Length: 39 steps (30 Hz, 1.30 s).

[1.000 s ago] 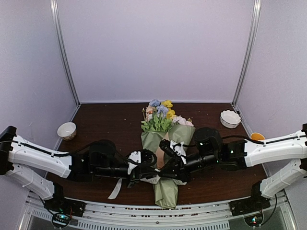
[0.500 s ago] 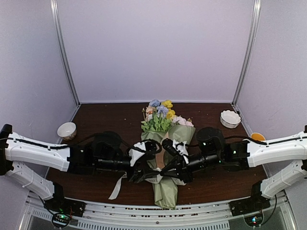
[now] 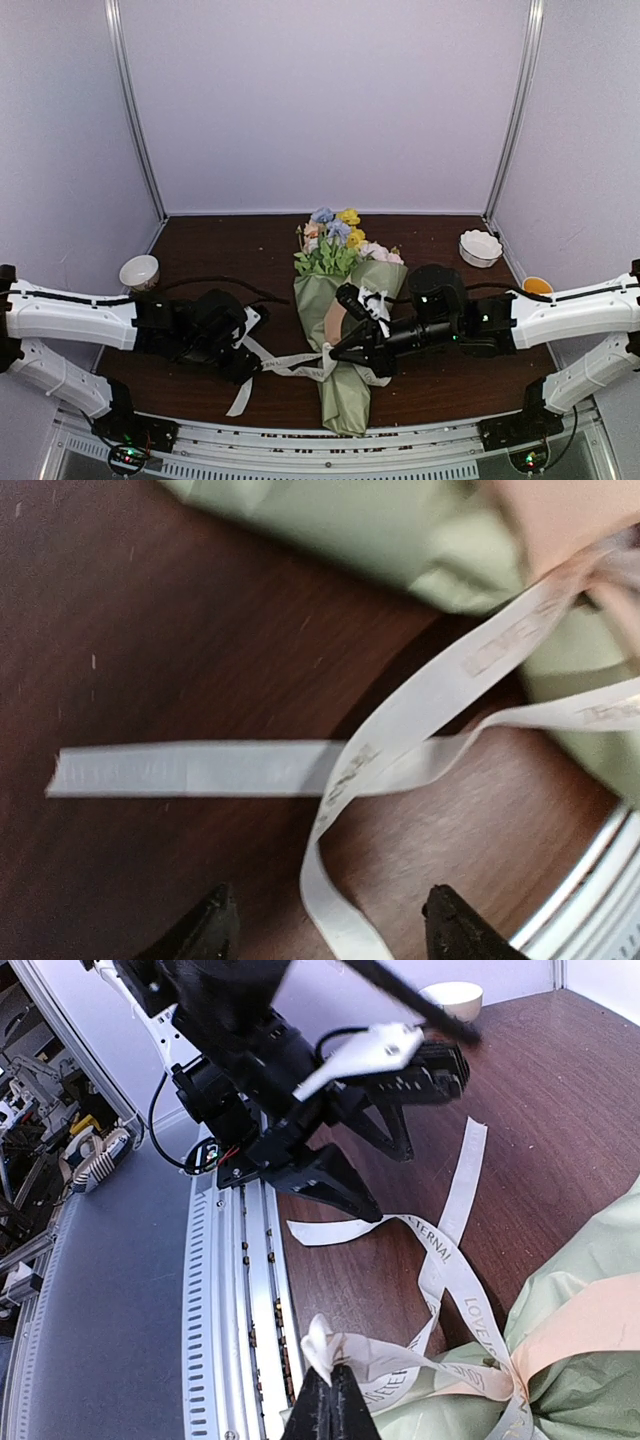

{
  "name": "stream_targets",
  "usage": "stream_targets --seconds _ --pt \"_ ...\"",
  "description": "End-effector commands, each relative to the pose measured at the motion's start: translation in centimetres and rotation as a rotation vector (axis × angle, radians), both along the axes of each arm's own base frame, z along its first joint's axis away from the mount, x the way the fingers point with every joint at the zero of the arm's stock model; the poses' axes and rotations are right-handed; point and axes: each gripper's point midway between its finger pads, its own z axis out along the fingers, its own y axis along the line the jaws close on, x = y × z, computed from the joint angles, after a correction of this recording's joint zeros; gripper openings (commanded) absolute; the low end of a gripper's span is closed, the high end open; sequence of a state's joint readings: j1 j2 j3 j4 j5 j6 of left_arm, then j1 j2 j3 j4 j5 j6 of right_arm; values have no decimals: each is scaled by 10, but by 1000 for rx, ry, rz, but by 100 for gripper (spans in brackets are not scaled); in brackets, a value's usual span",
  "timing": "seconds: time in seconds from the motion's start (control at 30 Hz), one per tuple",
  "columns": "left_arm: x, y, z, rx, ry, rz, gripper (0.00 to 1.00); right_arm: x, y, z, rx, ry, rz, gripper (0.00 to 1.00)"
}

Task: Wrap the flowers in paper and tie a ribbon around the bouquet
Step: Pass from the left arm to the right, then cross the half-tied ribbon over the folded bouquet.

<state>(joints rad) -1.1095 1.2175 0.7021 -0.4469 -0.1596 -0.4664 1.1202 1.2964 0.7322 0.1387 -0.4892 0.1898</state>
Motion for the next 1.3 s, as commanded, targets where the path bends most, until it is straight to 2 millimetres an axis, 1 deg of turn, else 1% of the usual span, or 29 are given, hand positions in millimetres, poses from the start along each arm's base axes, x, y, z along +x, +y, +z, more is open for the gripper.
stream_targets --seconds 0.0,0.1,0.17,0.2,0.23,0.3,0.37,0.4,0.43,0.47,0.5,0.57,0.63,0.73,0.8,0.87,0.93,0.97,1.03,1.1,1.13,1.17,1.27 --pt "-13 28 -46 132 164 78 64 8 6 11 23 -20 -19 0" --pt "-3 21 -49 134 115 59 67 8 4 7 14 -15 -22 0" --pt "-2 18 -58 158 112 32 67 7 3 8 12 -9 -24 0" --pt "-2 20 -65 182 118 27 66 6 3 8 13 -7 -21 0" --pt "-1 20 -71 199 119 21 63 5 2 9 19 -8 -21 0" --pt "0 18 -81 217 124 13 51 6 2 8 16 -12 -24 0" --pt "-1 11 -86 213 146 -4 33 8 1 8 9 -15 -36 0" --pt "-3 9 -87 207 159 -14 22 9 1 8 7 -14 -42 0" --pt "-5 8 -87 203 169 -20 8 10 1 8 9 -13 -50 0" --pt "-7 7 -85 197 175 -25 0 12 0 9 11 -10 -60 0" --pt "-8 9 -81 190 174 -26 0 14 0 10 14 -12 -76 0" --pt "-11 11 -67 156 158 -32 0 19 -1 7 1 -14 -107 0" --pt "-16 10 -44 92 131 -58 0 27 -2 5 -18 -9 -143 0" --pt "-30 5 0 -12 49 -136 0 37 -2 6 -22 16 -187 0" --pt "-44 -1 27 -88 2 -196 0 44 -3 8 -18 26 -211 0" --pt "-65 -9 52 -165 -28 -282 0 50 -4 11 -18 38 -238 0" --pt "-90 -19 72 -230 -46 -400 0 52 -3 15 -12 46 -244 0" --pt "-104 -24 77 -244 -53 -468 0 53 -3 16 -12 46 -246 0" --pt "-125 -34 88 -246 -79 -586 0 58 -5 15 -24 51 -258 0" --pt "-134 -45 101 -226 -116 -676 0 64 -7 13 -42 57 -273 0" --pt "-135 -53 117 -232 -148 -712 0 67 -8 12 -45 61 -277 0" --pt "-135 -60 127 -222 -171 -745 0 69 -8 12 -46 64 -278 0" --pt "-148 -81 150 -220 -207 -885 0 72 -7 15 -44 61 -279 0"
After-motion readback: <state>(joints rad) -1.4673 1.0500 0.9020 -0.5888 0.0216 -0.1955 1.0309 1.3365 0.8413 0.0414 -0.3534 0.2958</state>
